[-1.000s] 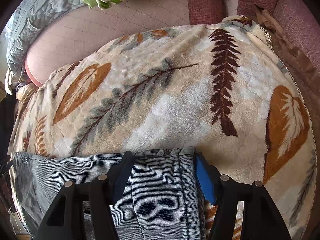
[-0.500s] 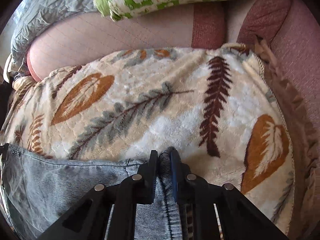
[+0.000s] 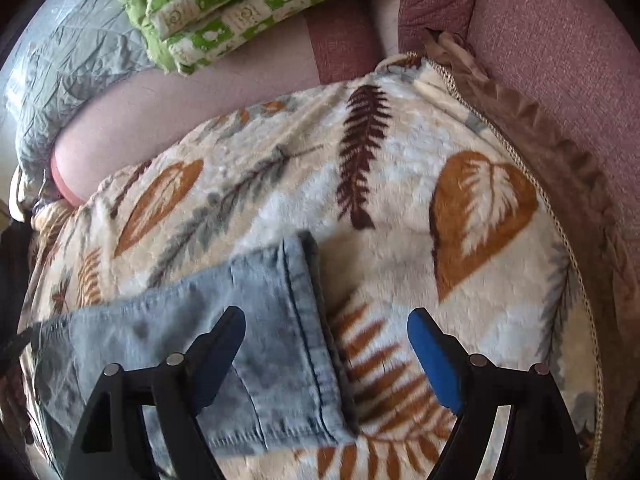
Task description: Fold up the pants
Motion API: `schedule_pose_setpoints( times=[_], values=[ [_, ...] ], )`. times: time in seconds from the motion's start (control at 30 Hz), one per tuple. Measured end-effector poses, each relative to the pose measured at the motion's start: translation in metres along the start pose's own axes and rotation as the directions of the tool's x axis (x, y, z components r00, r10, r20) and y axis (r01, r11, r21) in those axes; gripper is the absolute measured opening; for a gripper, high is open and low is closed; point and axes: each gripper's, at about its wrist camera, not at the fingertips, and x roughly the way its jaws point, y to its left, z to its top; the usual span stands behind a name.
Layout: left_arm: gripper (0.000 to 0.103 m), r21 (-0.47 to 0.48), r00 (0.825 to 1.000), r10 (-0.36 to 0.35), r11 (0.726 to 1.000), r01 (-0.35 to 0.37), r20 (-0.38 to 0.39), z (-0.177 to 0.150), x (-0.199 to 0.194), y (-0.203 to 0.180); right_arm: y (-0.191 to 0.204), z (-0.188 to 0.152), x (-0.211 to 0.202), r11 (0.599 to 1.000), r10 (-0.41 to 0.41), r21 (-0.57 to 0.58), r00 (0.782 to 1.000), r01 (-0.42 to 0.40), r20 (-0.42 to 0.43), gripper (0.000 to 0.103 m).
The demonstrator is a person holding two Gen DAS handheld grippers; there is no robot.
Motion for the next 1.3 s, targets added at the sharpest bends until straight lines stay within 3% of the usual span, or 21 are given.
schedule_pose_setpoints(
  times=[0.13, 0.2, 0.23, 0.27, 0.4, 0.47, 0.5, 0.53, 0.57, 0.6, 0.67, 0.7, 0.77, 0.87, 0.97, 1.13, 1.17, 1.3],
  values=[
    [0.056, 0.060, 1.000, 0.003, 0.998, -0.003, -0.010, -0.041, -0.027, -0.002, -0.004, -0.038, 0.018, 1.000, 0.022, -0.018, 0.993, -0.024, -0.117, 0.049],
    [0.056, 0.089, 0.999, 0.017, 0.996, -0.013, -0.041, -0.057, -0.024, -0.004, -0.003, -0.047, 0.032, 1.000, 0.008, -0.019, 0.991, -0.011, -0.135, 0.048],
    [0.056, 0.106, 0.998, 0.046, 0.994, -0.040, -0.053, -0.063, -0.020, -0.005, -0.002, -0.047, 0.031, 1.000, 0.009, -0.017, 0.992, -0.012, -0.122, 0.042],
    [0.056, 0.113, 0.995, 0.081, 0.991, -0.075, -0.054, -0.067, -0.017, -0.004, 0.002, -0.046, 0.028, 0.999, 0.019, -0.026, 0.993, -0.022, -0.120, 0.013],
    [0.059, 0.128, 0.990, 0.130, 0.984, -0.123, -0.053, -0.072, -0.013, -0.004, 0.026, -0.046, -0.005, 0.979, -0.108, -0.178, 0.992, 0.096, -0.063, 0.010],
    [0.062, 0.138, 0.987, 0.149, 0.980, -0.140, -0.054, -0.073, -0.012, -0.006, 0.037, -0.049, -0.024, 0.949, -0.196, -0.251, 0.981, 0.191, 0.003, 0.010],
    [0.062, 0.146, 0.986, 0.158, 0.978, -0.148, -0.053, -0.073, -0.011, -0.007, 0.036, -0.049, -0.020, 0.947, -0.208, -0.252, 0.978, 0.197, -0.019, 0.010],
    [0.062, 0.157, 0.984, 0.168, 0.975, -0.159, -0.050, -0.074, -0.010, -0.009, 0.034, -0.051, -0.006, 0.948, -0.221, -0.247, 0.974, 0.201, -0.056, 0.017],
    [0.062, 0.165, 0.982, 0.180, 0.972, -0.170, -0.050, -0.074, -0.009, -0.011, 0.028, -0.055, 0.013, 0.946, -0.238, -0.252, 0.964, 0.203, -0.116, 0.038],
    [0.062, 0.164, 0.981, 0.187, 0.971, -0.176, -0.050, -0.074, -0.011, -0.012, 0.022, -0.063, 0.031, 0.942, -0.274, -0.248, 0.945, 0.226, -0.180, 0.047],
    [0.062, 0.155, 0.980, 0.194, 0.970, -0.185, -0.044, -0.074, -0.022, -0.012, 0.007, -0.066, 0.012, 0.965, -0.247, -0.111, 0.963, 0.235, -0.110, 0.067],
    [0.062, 0.152, 0.983, 0.182, 0.973, -0.175, -0.036, -0.075, -0.032, -0.012, -0.003, -0.070, -0.002, 0.983, -0.183, -0.020, 0.978, 0.182, -0.097, 0.070],
    [0.063, 0.152, 0.988, 0.152, 0.977, -0.150, -0.003, -0.080, -0.054, -0.011, -0.020, -0.086, -0.033, 0.992, -0.072, 0.104, 0.996, 0.078, -0.055, 0.072],
    [0.066, 0.136, 0.993, 0.111, 0.984, -0.115, 0.035, -0.097, -0.087, -0.005, -0.039, -0.132, -0.083, 0.970, 0.077, 0.230, 0.997, -0.078, 0.015, 0.072],
    [0.067, 0.103, 0.997, 0.058, 0.993, -0.063, 0.049, -0.122, -0.108, 0.001, -0.062, -0.201, -0.113, 0.874, 0.231, 0.426, 0.972, -0.231, 0.054, 0.080],
    [0.068, 0.100, 0.999, -0.017, 0.995, 0.014, 0.031, -0.157, -0.116, -0.005, -0.079, -0.310, -0.110, 0.631, 0.440, 0.667, 0.891, -0.395, 0.111, 0.080],
    [0.068, 0.104, 0.999, -0.020, 0.994, 0.018, 0.026, -0.162, -0.115, -0.006, -0.077, -0.321, -0.108, 0.599, 0.464, 0.682, 0.876, -0.420, 0.132, 0.080],
    [0.068, 0.087, 0.999, -0.048, 0.995, 0.048, 0.005, -0.176, -0.110, -0.011, -0.061, -0.329, -0.094, 0.534, 0.517, 0.698, 0.837, -0.477, 0.176, 0.080]
  ],
)
